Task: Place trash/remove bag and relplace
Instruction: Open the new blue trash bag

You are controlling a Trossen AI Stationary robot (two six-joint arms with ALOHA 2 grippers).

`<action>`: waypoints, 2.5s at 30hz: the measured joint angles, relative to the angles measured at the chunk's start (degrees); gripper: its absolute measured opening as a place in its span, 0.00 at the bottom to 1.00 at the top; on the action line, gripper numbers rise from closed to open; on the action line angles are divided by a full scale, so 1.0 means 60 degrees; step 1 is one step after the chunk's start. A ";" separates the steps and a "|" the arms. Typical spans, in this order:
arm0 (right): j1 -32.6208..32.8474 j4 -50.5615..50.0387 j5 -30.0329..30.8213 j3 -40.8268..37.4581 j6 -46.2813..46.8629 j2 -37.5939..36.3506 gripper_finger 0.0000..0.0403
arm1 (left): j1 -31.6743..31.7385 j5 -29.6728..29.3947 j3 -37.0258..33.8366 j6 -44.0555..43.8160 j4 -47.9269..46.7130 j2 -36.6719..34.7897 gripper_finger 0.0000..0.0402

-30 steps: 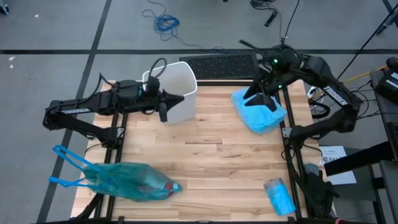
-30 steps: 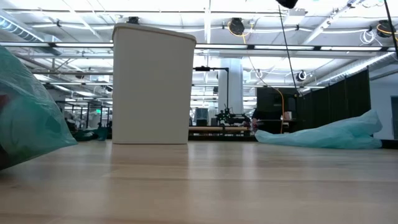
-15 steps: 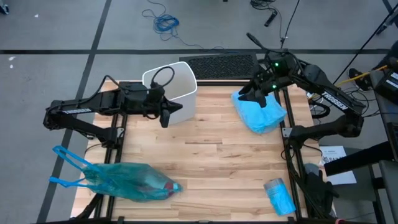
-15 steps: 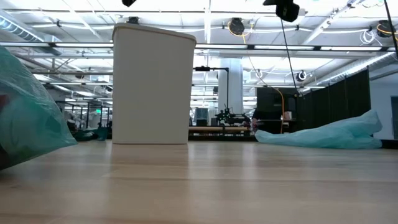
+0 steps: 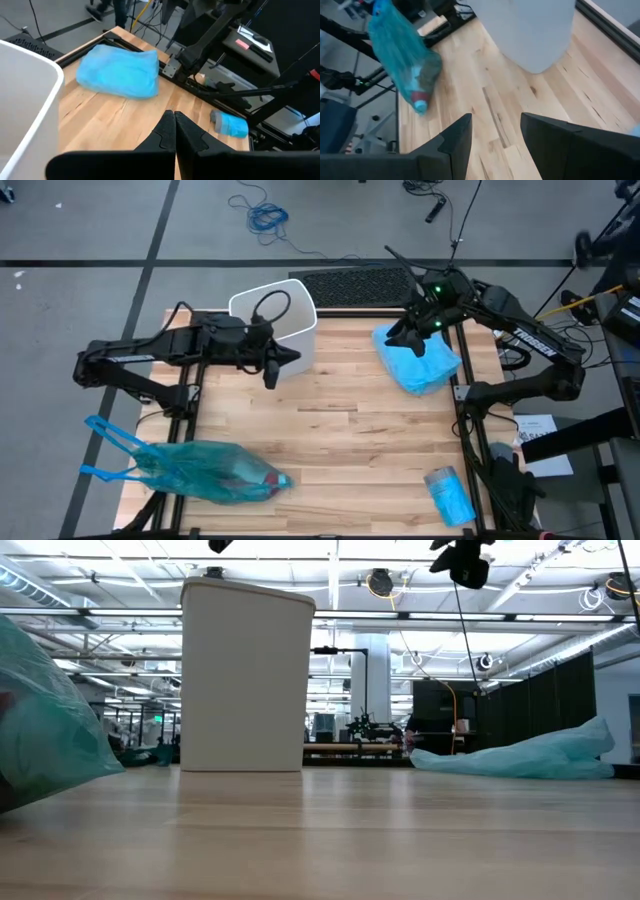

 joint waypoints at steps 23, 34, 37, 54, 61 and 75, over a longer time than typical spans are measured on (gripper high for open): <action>-0.0001 -0.0885 0.2761 -0.2291 0.0392 -0.0251 0.40 | 0.0000 0.0761 0.0000 0.0006 0.0497 0.0358 0.00; -0.0139 -0.0064 0.4317 -0.5325 0.2278 -0.0369 0.40 | 0.0004 0.0765 0.0000 -0.0001 0.0476 0.0358 0.00; -0.0325 0.0285 0.4273 -0.5672 0.2387 -0.0380 0.40 | 0.0000 0.0765 0.0000 0.0006 0.0473 0.0358 0.00; -0.1035 -0.0173 0.6274 -0.5832 0.2431 -0.0380 0.40 | 0.0004 0.0765 0.0000 0.0017 0.0458 0.0354 0.00; -0.1450 -0.0167 0.5992 -0.6322 0.2177 -0.0376 0.40 | 0.0001 0.0765 0.0000 0.0025 0.0458 0.0354 0.00; -0.1619 0.0309 0.5504 -0.7031 0.2120 -0.0376 0.16 | 0.0002 0.0765 0.0000 0.0021 0.0469 0.0354 0.00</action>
